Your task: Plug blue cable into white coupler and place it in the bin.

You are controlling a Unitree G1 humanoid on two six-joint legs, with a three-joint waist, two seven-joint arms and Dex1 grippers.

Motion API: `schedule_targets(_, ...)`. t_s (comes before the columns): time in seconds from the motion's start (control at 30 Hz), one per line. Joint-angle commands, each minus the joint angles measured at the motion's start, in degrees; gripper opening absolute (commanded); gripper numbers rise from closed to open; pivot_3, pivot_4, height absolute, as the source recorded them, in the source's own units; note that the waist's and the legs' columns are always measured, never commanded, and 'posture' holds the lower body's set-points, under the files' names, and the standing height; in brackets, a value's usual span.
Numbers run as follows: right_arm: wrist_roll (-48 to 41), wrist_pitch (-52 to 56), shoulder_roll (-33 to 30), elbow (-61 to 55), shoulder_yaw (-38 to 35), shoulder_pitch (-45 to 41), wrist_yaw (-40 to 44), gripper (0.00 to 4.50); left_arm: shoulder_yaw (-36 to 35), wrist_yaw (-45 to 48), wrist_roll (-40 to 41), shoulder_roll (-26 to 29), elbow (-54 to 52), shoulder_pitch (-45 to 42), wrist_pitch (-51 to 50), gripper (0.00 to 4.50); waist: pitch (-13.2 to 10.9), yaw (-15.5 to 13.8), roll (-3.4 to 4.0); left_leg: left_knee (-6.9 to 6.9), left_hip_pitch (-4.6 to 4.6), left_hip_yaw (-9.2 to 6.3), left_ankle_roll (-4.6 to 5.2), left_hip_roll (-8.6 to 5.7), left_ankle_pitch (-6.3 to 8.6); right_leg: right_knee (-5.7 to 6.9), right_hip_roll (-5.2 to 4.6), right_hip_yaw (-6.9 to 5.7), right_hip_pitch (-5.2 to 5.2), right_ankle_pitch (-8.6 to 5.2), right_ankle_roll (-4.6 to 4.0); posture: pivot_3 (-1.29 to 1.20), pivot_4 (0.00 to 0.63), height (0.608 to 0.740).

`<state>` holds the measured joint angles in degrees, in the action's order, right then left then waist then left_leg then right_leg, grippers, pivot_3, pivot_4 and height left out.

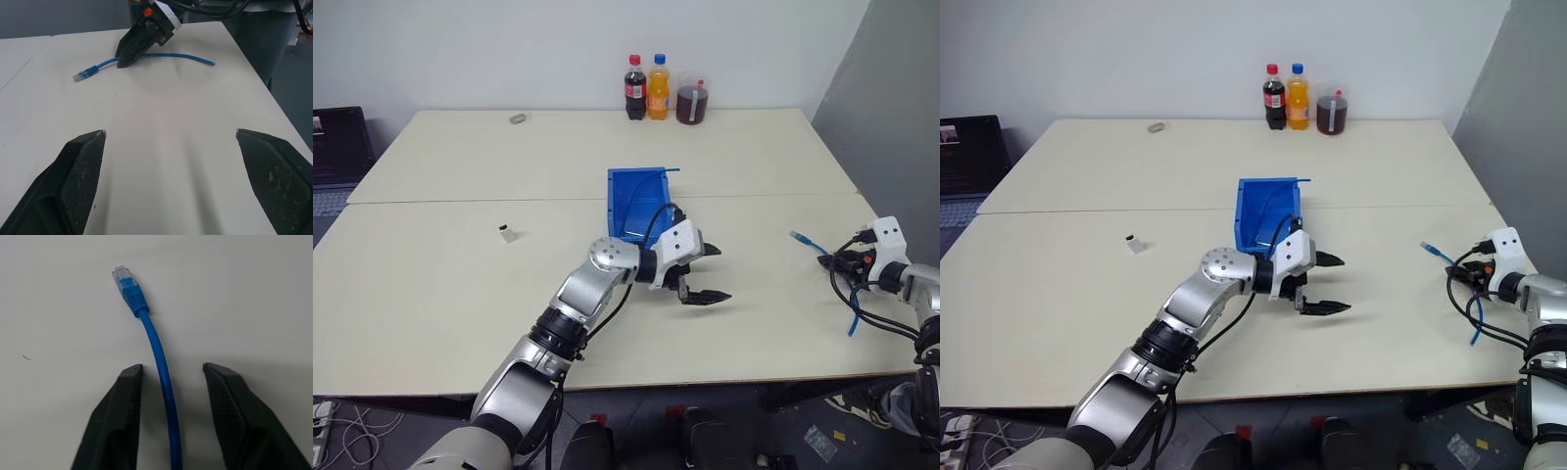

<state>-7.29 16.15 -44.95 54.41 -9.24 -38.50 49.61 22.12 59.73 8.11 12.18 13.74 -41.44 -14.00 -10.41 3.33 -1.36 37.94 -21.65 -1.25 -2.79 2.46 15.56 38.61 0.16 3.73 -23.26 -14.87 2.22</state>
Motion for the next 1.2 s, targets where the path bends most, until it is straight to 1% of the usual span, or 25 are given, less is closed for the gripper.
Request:
schedule_targets(0.03,0.4,0.5,1.1,0.3,1.3,0.2,1.8,0.96,-1.8,-0.9,0.5,-0.1,-2.5,-0.9,0.1,4.5,0.0,0.0,0.0,0.0,0.0,0.0,0.0,0.0,0.0,0.0,0.0,0.0,0.0,0.0,0.0,0.0,0.15,0.74)
schedule_targets(0.13,-0.8,2.4,1.5,0.0,0.4,-0.9,2.3,0.24,-2.1,-1.0,0.9,0.5,-3.9,-0.4,-0.7,4.5,0.0,0.0,0.0,0.01,0.01,0.01,0.0,0.0,0.0,0.01,0.0,0.01,0.0,0.0,0.0,0.0,0.15,0.74)
schedule_targets(0.17,-1.1,3.1,1.6,-0.2,0.3,-1.4,2.5,0.07,-2.3,-1.1,1.2,0.7,-4.6,-0.1,-1.2,4.5,0.0,0.1,0.0,0.01,0.01,0.01,0.0,0.0,0.0,0.01,0.0,0.02,0.0,0.0,0.0,0.0,0.15,0.74)
schedule_targets(0.23,-1.3,3.8,1.8,-1.2,0.7,-2.0,3.4,0.03,-3.1,-1.3,1.6,1.3,-6.2,0.3,-1.8,4.5,0.0,0.1,0.0,0.0,0.01,0.01,0.0,0.0,0.0,0.01,0.0,0.01,0.0,0.0,0.0,0.0,0.15,0.74)
schedule_targets(0.3,-0.8,3.6,2.1,-4.9,2.5,-1.3,5.7,0.03,-4.4,-2.3,1.7,2.2,-7.8,0.6,-2.0,4.5,0.0,0.3,0.01,-0.01,0.01,0.01,0.0,0.01,0.0,0.01,0.01,0.03,-0.01,0.0,-0.01,0.0,0.15,0.74)
schedule_targets(0.4,-1.9,6.8,2.9,-17.0,5.6,1.5,9.5,0.03,-8.9,-4.4,3.0,5.2,-11.6,1.8,-4.6,4.5,0.0,0.6,0.02,-0.02,0.01,0.01,0.0,0.03,0.0,0.02,0.03,0.04,-0.04,0.0,0.01,0.0,0.15,0.74)
schedule_targets(0.5,-4.5,12.3,3.9,-29.9,7.8,4.4,11.9,0.03,-14.5,-4.9,6.5,10.2,-18.0,5.5,-10.0,4.5,0.0,0.9,0.09,-0.03,-0.05,-0.01,-0.01,0.1,0.0,0.09,0.09,0.08,-0.17,-0.01,0.01,0.0,0.15,0.74)
schedule_targets(0.6,-5.3,15.7,6.4,-39.3,11.6,5.3,12.5,0.03,-20.0,-4.8,9.5,16.9,-25.6,13.1,-15.2,4.5,-0.1,1.0,0.14,-0.03,-0.19,-0.05,-0.02,0.12,0.0,0.2,0.08,0.05,-0.35,-0.01,-0.01,0.0,0.15,0.74)
schedule_targets(0.67,-5.6,17.6,9.3,-43.5,14.3,4.8,12.0,0.03,-24.1,-4.8,11.1,21.6,-31.6,20.7,-18.1,4.5,-0.1,1.4,0.15,-0.07,-0.17,-0.04,-0.03,0.12,0.01,0.2,0.09,0.04,-0.37,-0.03,-0.01,0.0,0.15,0.74)
schedule_targets(0.77,-6.1,19.2,12.5,-48.2,18.4,4.4,13.1,0.03,-31.4,-6.6,13.8,25.5,-39.5,32.3,-22.1,4.5,-0.2,1.3,0.13,-0.09,-0.21,-0.09,-0.05,0.18,0.03,0.22,0.11,0.02,-0.43,-0.11,0.04,0.0,0.15,0.74)
schedule_targets(0.87,-6.0,19.3,15.8,-50.3,23.1,3.5,14.0,0.03,-38.7,-9.5,17.1,25.0,-46.8,43.5,-25.5,4.5,-0.2,0.9,0.09,-0.06,-0.29,-0.09,-0.05,0.19,0.03,0.24,0.04,-0.02,-0.48,-0.11,0.03,0.0,0.15,0.74)
schedule_targets(0.93,-5.4,19.4,18.9,-48.6,25.0,2.2,12.6,0.03,-40.8,-11.4,18.1,23.8,-50.7,49.9,-25.9,4.5,-0.2,0.4,0.04,-0.05,-0.3,-0.06,-0.06,0.16,0.03,0.23,-0.06,-0.07,-0.49,-0.12,0.01,0.0,0.15,0.74)
schedule_targets(1.0,-2.7,16.1,22.8,-44.2,28.4,0.5,11.4,0.03,-41.0,-12.9,17.2,22.4,-53.8,56.8,-24.1,4.5,-0.2,-0.4,0.03,-0.04,-0.28,-0.03,-0.06,0.15,0.03,0.21,-0.07,-0.06,-0.47,-0.12,0.02,0.0,0.15,0.74)
schedule_targets(1.03,-1.3,14.3,24.5,-41.9,30.2,-0.2,10.9,0.03,-40.9,-13.8,16.8,21.6,-55.0,59.2,-23.3,4.5,-0.2,-0.3,-0.05,-0.04,-0.3,-0.07,-0.07,0.08,0.03,0.24,-0.13,-0.14,-0.47,-0.12,0.03,0.0,0.15,0.74)
schedule_targets(1.17,1.5,10.0,29.0,-35.7,33.5,-2.2,10.6,0.03,-40.0,-17.1,15.3,19.1,-57.1,64.3,-20.3,4.5,-0.2,-0.6,-0.09,-0.05,-0.21,-0.04,-0.07,0.15,0.03,0.21,-0.09,-0.14,-0.43,-0.14,-0.02,0.0,0.15,0.74)
schedule_targets(1.2,1.9,8.9,29.5,-35.0,34.1,-2.4,11.1,0.26,-40.1,-17.8,15.1,18.5,-57.0,65.0,-19.6,4.5,-0.2,-0.7,-0.08,-0.05,-0.22,-0.08,-0.07,0.15,0.03,0.26,-0.09,-0.19,-0.43,-0.17,-0.09,0.0,0.15,0.74)
